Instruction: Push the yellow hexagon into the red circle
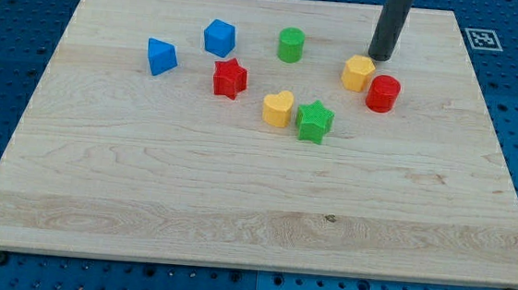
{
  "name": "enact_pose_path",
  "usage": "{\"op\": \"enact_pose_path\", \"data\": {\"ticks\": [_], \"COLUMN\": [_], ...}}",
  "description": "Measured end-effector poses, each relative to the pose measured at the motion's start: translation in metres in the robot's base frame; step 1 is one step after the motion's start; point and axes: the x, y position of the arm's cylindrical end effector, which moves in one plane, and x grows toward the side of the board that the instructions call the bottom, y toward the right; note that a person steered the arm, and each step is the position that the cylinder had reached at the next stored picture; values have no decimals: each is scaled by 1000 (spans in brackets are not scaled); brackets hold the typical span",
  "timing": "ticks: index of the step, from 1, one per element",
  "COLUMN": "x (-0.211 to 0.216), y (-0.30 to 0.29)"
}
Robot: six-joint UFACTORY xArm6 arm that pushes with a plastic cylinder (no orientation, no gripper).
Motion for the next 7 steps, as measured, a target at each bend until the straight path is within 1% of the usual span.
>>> {"op": "enact_pose_path", "data": {"ticks": [1,3,4,7], "x": [1,4,14,14], "y": [-19,-75,-76,-56]}}
